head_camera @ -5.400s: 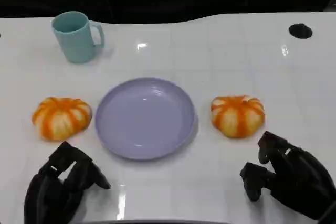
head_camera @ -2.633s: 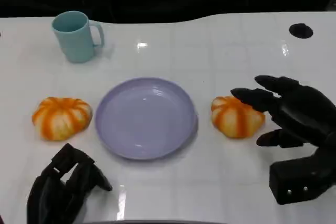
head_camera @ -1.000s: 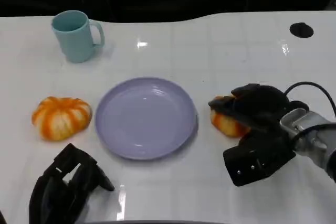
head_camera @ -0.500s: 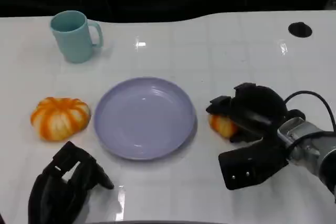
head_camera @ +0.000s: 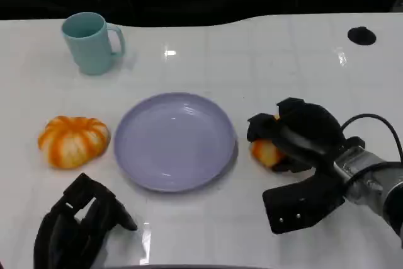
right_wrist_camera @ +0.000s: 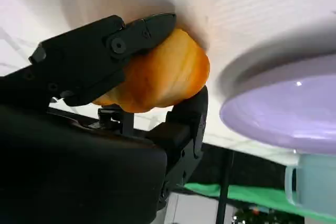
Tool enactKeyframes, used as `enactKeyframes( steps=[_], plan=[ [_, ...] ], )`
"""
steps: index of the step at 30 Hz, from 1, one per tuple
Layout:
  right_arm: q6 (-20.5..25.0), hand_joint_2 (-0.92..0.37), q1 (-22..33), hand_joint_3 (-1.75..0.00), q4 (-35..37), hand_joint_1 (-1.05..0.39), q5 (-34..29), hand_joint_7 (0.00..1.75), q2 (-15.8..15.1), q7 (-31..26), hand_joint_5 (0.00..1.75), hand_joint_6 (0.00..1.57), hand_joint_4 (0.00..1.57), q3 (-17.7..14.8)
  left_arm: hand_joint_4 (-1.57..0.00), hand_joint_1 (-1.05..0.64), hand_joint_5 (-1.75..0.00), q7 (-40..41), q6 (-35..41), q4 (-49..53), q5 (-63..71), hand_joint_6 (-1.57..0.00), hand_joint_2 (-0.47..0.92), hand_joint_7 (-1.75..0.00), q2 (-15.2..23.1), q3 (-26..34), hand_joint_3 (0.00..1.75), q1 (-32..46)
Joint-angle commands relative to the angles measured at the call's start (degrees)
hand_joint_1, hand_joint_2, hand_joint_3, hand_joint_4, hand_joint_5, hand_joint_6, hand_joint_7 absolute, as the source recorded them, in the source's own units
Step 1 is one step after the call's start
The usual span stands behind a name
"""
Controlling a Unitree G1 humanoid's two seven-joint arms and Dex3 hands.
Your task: Grasp the bread from the table and place it into the plate.
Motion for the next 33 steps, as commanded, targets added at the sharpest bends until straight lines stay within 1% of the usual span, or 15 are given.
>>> enactKeyframes(
  steps=[1,3,6,8,11,15,19,22,24,25,26,27,28,32,33],
  plan=[
    [-2.4,-0.81,-0.1,-0.61,-0.2,-0.25,1.9,1.74,-1.5,-3.4,1.75,0.54,0.78,-1.9,-0.65,-0.57,-1.75,0.3,-0.2,-0.2,-0.5,-0.53,0.92,-1.51,0.5,0.2,0.25,0.1],
    [-3.3,-0.72,-0.5,-0.76,-0.5,-0.25,2.5,1.74,-1.9,-3.5,1.75,0.51,0.76,-2.9,-0.65,-0.57,-1.75,0.7,-0.7,0.0,-0.1,-0.53,0.92,-1.51,0.5,0.2,0.25,0.1],
    [-4.7,-0.65,-1.1,-0.86,-1.1,-0.23,3.3,1.75,-2.4,-3.5,1.75,0.48,0.74,-3.7,-0.65,-0.56,-1.75,0.7,-0.7,0.2,-0.1,-0.53,0.92,-1.5,0.5,0.2,0.26,0.0],
    [-6.4,-0.63,-1.7,-0.87,-2.0,-0.22,3.9,1.75,-2.7,-3.9,1.75,0.48,0.74,-4.5,-0.64,-0.56,-1.75,0.7,-0.5,0.3,-0.1,-0.53,0.92,-1.5,0.5,0.3,0.25,-0.1],
    [-8.7,-0.67,-2.7,-0.89,-3.5,-0.22,4.7,1.75,-2.7,-4.1,1.75,0.5,0.74,-5.7,-0.64,-0.57,-1.75,0.8,-0.4,0.5,0.0,-0.53,0.92,-1.5,0.6,0.2,0.24,-0.3],
    [-10.4,-0.67,-3.6,-0.87,-4.6,-0.22,5.7,1.75,-2.2,-3.4,1.75,0.5,0.74,-6.4,-0.63,-0.59,-1.75,0.7,-0.8,0.8,0.4,-0.52,0.92,-1.52,0.7,0.0,0.24,-0.4],
    [-10.9,-0.67,-5.2,-0.84,-6.2,-0.2,6.5,1.75,0.0,-2.1,1.75,0.55,0.76,-7.2,-0.63,-0.59,-1.75,1.2,-1.5,1.0,0.6,-0.51,0.92,-1.53,0.3,0.0,0.24,-0.5],
    [-10.6,-0.66,-5.8,-0.83,-6.7,-0.2,6.6,1.75,1.0,-1.6,1.75,0.59,0.78,-7.0,-0.63,-0.58,-1.75,1.2,-1.6,1.1,0.4,-0.51,0.92,-1.52,0.2,-0.1,0.24,-0.5],
    [-10.4,-0.63,-6.6,-0.81,-7.1,-0.18,5.7,1.73,2.2,-2.4,1.75,0.6,0.79,-6.2,-0.63,-0.58,-1.75,1.1,-1.6,1.3,0.3,-0.52,0.92,-1.52,0.2,-0.1,0.24,-0.6],
    [-10.4,-0.63,-7.0,-0.8,-7.2,-0.18,5.4,1.69,2.9,-2.5,1.75,0.62,0.8,-5.9,-0.64,-0.58,-1.75,1.1,-1.6,1.4,0.3,-0.52,0.92,-1.52,0.2,-0.1,0.24,-0.6],
    [-10.5,-0.65,-7.3,-0.74,-7.2,-0.17,5.3,1.47,3.4,-2.6,1.75,0.72,0.8,-5.7,-0.64,-0.58,-1.75,1.1,-1.6,1.4,0.3,-0.52,0.92,-1.52,0.2,-0.1,0.24,-0.6],
    [-10.6,-0.66,-7.5,-0.71,-7.1,-0.16,5.2,1.38,4.0,-2.7,1.75,0.76,0.8,-5.6,-0.64,-0.58,-1.75,1.0,-1.5,1.3,0.2,-0.52,0.92,-1.52,0.2,-0.1,0.24,-0.6],
    [-10.7,-0.67,-7.7,-0.68,-7.0,-0.15,5.1,1.4,4.5,-2.9,1.75,0.77,0.81,-5.4,-0.63,-0.58,-1.75,1.0,-1.4,1.3,0.2,-0.52,0.92,-1.52,0.3,-0.1,0.24,-0.6],
    [-10.4,-0.66,-8.6,-0.65,-5.5,-0.08,4.7,1.7,7.7,-1.9,1.75,0.62,0.81,-4.8,-0.63,-0.58,-1.75,0.9,-1.1,1.4,0.1,-0.51,0.92,-1.51,0.5,-0.1,0.24,-0.5],
    [-9.6,-0.66,-8.9,-0.65,-5.1,-0.08,4.4,1.71,8.6,-1.4,1.75,0.61,0.81,-4.5,-0.62,-0.57,-1.75,1.0,-1.4,1.3,0.3,-0.51,0.92,-1.51,0.5,-0.2,0.25,-0.4]
  ],
)
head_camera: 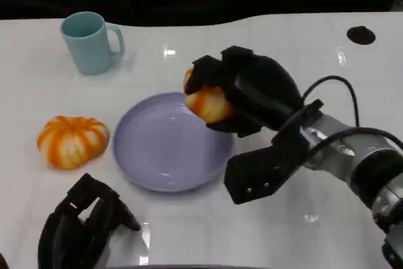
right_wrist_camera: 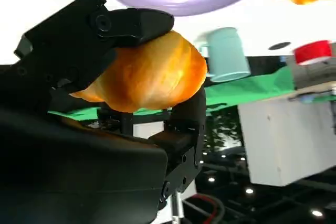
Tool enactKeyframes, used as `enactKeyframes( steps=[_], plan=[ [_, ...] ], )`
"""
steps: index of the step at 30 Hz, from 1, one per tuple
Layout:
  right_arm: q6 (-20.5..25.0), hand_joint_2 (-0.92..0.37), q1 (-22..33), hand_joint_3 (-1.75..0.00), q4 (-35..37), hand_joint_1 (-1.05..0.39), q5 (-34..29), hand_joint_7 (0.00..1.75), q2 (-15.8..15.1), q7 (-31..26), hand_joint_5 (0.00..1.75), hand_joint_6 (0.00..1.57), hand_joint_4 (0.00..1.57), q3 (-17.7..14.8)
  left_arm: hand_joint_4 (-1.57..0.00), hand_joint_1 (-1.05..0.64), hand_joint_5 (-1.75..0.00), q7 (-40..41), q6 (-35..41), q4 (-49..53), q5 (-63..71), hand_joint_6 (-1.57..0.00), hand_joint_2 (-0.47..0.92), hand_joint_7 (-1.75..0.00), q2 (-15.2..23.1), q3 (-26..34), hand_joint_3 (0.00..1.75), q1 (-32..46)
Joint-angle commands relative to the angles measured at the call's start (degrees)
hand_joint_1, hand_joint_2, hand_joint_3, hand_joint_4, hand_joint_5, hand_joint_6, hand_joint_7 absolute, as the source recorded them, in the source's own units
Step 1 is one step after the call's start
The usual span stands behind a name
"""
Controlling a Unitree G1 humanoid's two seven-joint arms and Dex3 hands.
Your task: Grasp the bread from the table and place it into the plate.
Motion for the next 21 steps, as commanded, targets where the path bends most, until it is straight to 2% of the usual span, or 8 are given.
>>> enactKeyframes(
  steps=[1,4,9,14,16,18,19,21],
  plan=[
    [1.3,-0.66,-2.4,-0.65,1.5,-0.08,-0.6,1.7,3.0,1.1,1.75,0.62,0.81,1.2,-0.62,-0.57,-1.75,0.5,-0.7,0.0,0.1,-0.51,0.92,-1.51,0.9,0.2,0.25,0.2],
    [2.2,-0.65,-2.7,-0.72,2.2,-0.07,-0.4,1.67,4.8,2.3,1.75,0.67,0.83,1.5,-0.62,-0.57,-1.75,0.3,-0.6,-0.3,0.1,-0.51,0.92,-1.51,1.0,0.1,0.26,0.5],
    [4.4,-0.57,-2.5,-0.87,3.6,-0.11,-1.4,1.74,7.9,3.5,1.75,0.66,0.87,2.7,-0.62,-0.59,-1.75,0.4,-0.7,-0.5,0.2,-0.51,0.92,-1.52,1.1,-0.1,0.24,0.6],
    [3.6,-0.57,-2.2,-0.89,4.3,-0.1,-0.9,1.67,8.7,3.7,1.75,0.67,0.86,3.3,-0.63,-0.59,-1.75,0.8,-0.6,-0.9,0.3,-0.52,0.92,-1.52,0.8,-0.2,0.24,0.8],
    [3.7,-0.62,-2.3,-0.68,4.6,-0.1,-0.9,1.06,8.8,5.2,1.69,0.82,0.81,3.6,-0.63,-0.6,-1.75,1.0,-0.6,-1.0,0.2,-0.52,0.92,-1.52,0.8,-0.2,0.24,0.7],
    [4.3,-0.74,-2.7,-0.37,4.6,-0.17,-0.9,0.51,8.7,7.8,1.36,0.88,0.76,3.9,-0.63,-0.6,-1.75,1.0,-0.5,-0.9,0.2,-0.52,0.92,-1.51,0.8,-0.2,0.23,0.7],
    [4.5,-0.83,-2.8,-0.22,4.6,-0.26,-0.8,0.25,8.6,9.2,0.99,0.82,0.68,3.8,-0.63,-0.59,-1.75,0.9,-0.5,-0.9,0.1,-0.52,0.92,-1.51,0.8,-0.2,0.24,0.6],
    [4.9,-0.89,-3.1,-0.11,4.3,-0.3,-0.9,0.1,8.3,11.7,0.72,0.8,0.69,4.0,-0.63,-0.59,-1.75,0.8,-0.5,-0.8,0.0,-0.52,0.92,-1.51,0.8,-0.2,0.24,0.6]
  ],
)
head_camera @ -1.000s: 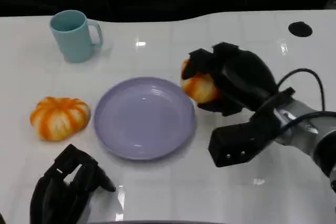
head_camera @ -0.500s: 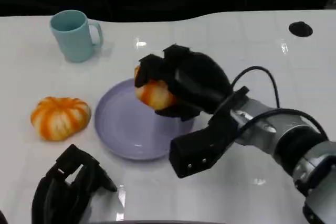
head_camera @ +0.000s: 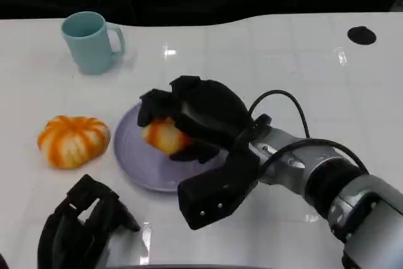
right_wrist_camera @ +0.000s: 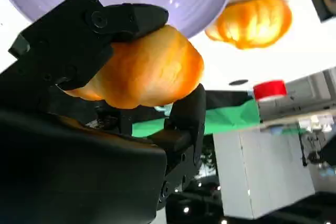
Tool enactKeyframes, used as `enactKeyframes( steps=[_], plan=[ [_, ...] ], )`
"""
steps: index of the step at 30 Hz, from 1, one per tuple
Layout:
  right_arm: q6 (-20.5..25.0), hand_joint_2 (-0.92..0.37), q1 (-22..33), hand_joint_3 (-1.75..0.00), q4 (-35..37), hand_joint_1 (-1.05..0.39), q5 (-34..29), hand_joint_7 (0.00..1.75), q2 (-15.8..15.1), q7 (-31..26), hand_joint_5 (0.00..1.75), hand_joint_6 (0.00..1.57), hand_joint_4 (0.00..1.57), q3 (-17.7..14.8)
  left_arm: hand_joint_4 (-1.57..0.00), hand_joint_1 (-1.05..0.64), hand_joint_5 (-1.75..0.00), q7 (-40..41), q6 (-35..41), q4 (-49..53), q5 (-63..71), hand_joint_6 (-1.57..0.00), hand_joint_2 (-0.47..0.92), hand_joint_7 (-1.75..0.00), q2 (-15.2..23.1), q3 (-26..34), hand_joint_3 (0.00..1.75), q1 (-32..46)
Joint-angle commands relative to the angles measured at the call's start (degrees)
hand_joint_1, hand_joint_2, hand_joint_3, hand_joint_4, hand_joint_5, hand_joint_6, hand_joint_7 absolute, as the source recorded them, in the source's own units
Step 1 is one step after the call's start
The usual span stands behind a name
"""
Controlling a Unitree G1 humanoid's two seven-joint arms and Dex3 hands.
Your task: Grasp the bread from the table and place it into the plate.
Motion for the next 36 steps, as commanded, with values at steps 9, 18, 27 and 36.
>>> enactKeyframes(
  steps=[9,18,27,36],
  plan=[
    [1.8,-0.92,-2.4,-0.46,-2.4,-0.82,0.2,0.0,-1.9,14.9,0.24,0.25,0.06,0.8,-0.62,-0.58,-1.75,0.3,-0.7,0.2,0.0,-0.52,0.92,-1.49,1.0,0.3,0.24,0.0],
    [0.6,-0.92,-1.2,-0.54,-6.9,-0.91,1.2,0.0,-4.5,18.8,0.2,0.17,0.01,-0.2,-0.62,-0.58,-1.75,0.9,-0.3,-0.4,0.1,-0.53,0.92,-1.47,0.8,0.2,0.23,0.2],
    [-7.3,-0.92,3.7,-0.52,-14.0,-0.89,6.9,0.01,-11.7,19.7,0.23,0.21,0.06,-4.9,-0.61,-0.56,-1.75,0.0,-0.1,-0.2,-0.5,-0.53,0.92,-1.45,0.8,0.0,0.26,0.0],
    [-17.7,-0.92,13.8,-0.42,-16.1,-0.72,29.2,0.01,-15.3,37.7,0.24,0.21,0.11,-15.7,-0.62,-0.56,-1.75,0.5,0.0,0.0,-0.5,-0.53,0.92,-1.48,0.5,0.1,0.25,-0.4]
  ],
)
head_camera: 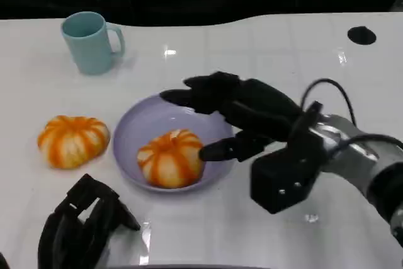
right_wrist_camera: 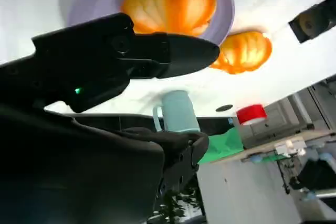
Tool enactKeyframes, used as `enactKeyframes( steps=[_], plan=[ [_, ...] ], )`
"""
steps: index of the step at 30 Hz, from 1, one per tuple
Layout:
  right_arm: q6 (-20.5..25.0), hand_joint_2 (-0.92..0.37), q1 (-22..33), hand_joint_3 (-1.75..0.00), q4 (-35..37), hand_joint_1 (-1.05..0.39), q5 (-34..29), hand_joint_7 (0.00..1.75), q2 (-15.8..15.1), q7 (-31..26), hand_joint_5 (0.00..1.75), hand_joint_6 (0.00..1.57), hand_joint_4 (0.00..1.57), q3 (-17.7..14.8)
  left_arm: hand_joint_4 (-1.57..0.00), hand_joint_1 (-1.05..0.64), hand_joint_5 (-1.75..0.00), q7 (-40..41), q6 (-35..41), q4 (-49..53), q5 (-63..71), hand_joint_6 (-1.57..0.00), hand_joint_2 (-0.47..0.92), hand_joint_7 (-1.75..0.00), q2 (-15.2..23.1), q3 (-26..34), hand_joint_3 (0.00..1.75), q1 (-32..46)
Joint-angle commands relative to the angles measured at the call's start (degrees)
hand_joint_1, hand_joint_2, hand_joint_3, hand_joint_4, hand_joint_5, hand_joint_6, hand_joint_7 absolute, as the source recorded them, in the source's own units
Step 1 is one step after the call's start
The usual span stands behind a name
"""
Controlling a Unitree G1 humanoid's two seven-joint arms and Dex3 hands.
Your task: Grasp the bread from the table and place it into the plate.
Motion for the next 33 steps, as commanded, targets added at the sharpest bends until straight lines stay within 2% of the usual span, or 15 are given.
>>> enactKeyframes(
  steps=[1,6,10,13,16,17,20,21,22,23,25,28,29,30,33],
  plan=[
    [-3.1,-0.92,5.6,-0.42,-1.6,-0.71,13.9,0.01,-0.7,13.4,0.24,0.21,0.11,-5.8,-0.62,-0.57,-1.75,0.1,-0.2,0.0,-0.3,-0.52,0.92,-1.49,0.6,0.1,0.25,-0.3],
    [-4.0,-0.92,11.6,-0.41,-3.8,-0.71,27.6,0.03,0.6,25.7,0.27,0.25,0.22,-11.6,-0.64,-0.58,-1.75,-0.1,0.1,0.4,-0.3,-0.52,0.92,-1.53,0.7,0.1,0.24,-0.8],
    [0.0,-0.92,17.2,-0.41,-8.5,-0.71,39.4,0.07,1.7,36.4,0.33,0.35,0.35,-16.2,-0.64,-0.59,-1.75,-0.1,0.5,0.0,-0.5,-0.52,0.92,-1.52,0.5,0.0,0.22,-0.5],
    [3.5,-0.92,20.4,-0.42,-11.7,-0.69,45.0,0.11,2.2,42.0,0.4,0.44,0.45,-19.0,-0.63,-0.58,-1.75,-0.5,0.4,-0.2,-0.5,-0.52,0.92,-1.51,0.5,0.0,0.23,-0.3],
    [11.7,-0.92,24.3,-0.49,-15.0,-0.63,52.4,0.12,2.6,48.6,0.77,0.54,0.39,-22.5,-0.64,-0.57,-1.75,-0.7,0.0,-0.5,-0.5,-0.52,0.92,-1.5,0.4,-0.1,0.25,0.0],
    [14.3,-0.92,25.8,-0.49,-16.1,-0.63,53.9,0.12,2.6,49.7,0.81,0.55,0.39,-23.6,-0.64,-0.57,-1.75,-0.4,0.1,-0.8,-0.5,-0.52,0.92,-1.5,0.4,-0.1,0.25,0.2],
    [19.8,-0.92,29.1,-0.5,-19.8,-0.65,55.5,0.16,2.3,50.7,0.98,0.61,0.35,-25.7,-0.64,-0.58,-1.75,0.1,0.6,-1.7,-0.2,-0.53,0.92,-1.5,0.5,-0.3,0.25,0.8],
    [21.6,-0.92,30.3,-0.51,-21.2,-0.65,55.8,0.2,2.1,50.8,1.13,0.63,0.31,-26.3,-0.64,-0.58,-1.75,0.3,0.8,-2.1,-0.2,-0.53,0.92,-1.5,0.5,-0.4,0.24,1.0],
    [25.7,-0.92,32.3,-0.52,-23.8,-0.65,57.3,0.22,1.9,50.5,1.21,0.64,0.28,-27.1,-0.64,-0.58,-1.75,0.5,0.9,-2.4,-0.1,-0.53,0.92,-1.5,0.5,-0.5,0.24,1.2],
    [29.7,-0.92,34.1,-0.51,-26.3,-0.64,58.9,0.31,1.7,50.4,1.31,0.64,0.28,-27.9,-0.63,-0.58,-1.75,0.6,1.0,-2.6,0.0,-0.53,0.92,-1.5,0.6,-0.6,0.24,1.4],
    [37.1,-0.92,36.9,-0.51,-30.5,-0.61,61.9,0.71,1.3,50.5,1.47,0.51,0.29,-29.4,-0.64,-0.59,-1.75,0.5,1.1,-2.9,-0.2,-0.53,0.92,-1.51,0.7,-0.6,0.22,1.6],
    [42.7,-0.92,39.4,-0.53,-33.7,-0.6,64.0,1.1,1.4,51.3,1.64,0.39,0.31,-31.2,-0.64,-0.59,-1.75,0.7,1.0,-3.2,0.1,-0.52,0.92,-1.52,0.7,-0.7,0.21,1.8],
    [45.2,-0.92,40.0,-0.53,-34.4,-0.59,65.4,1.17,1.6,51.6,1.67,0.37,0.32,-31.9,-0.64,-0.59,-1.75,0.6,1.0,-3.2,0.0,-0.52,0.92,-1.52,0.7,-0.7,0.21,1.8],
    [47.4,-0.92,40.7,-0.55,-35.0,-0.58,66.3,1.31,1.7,51.6,1.72,0.34,0.38,-32.6,-0.63,-0.59,-1.75,0.5,1.1,-3.2,-0.1,-0.52,0.92,-1.52,0.7,-0.7,0.22,1.8],
    [52.7,-0.92,41.8,-0.54,-36.1,-0.58,67.9,1.42,1.8,51.1,1.74,0.34,0.46,-34.2,-0.63,-0.58,-1.75,0.6,1.3,-3.4,-0.2,-0.51,0.92,-1.53,0.6,-0.8,0.23,1.8]
  ],
)
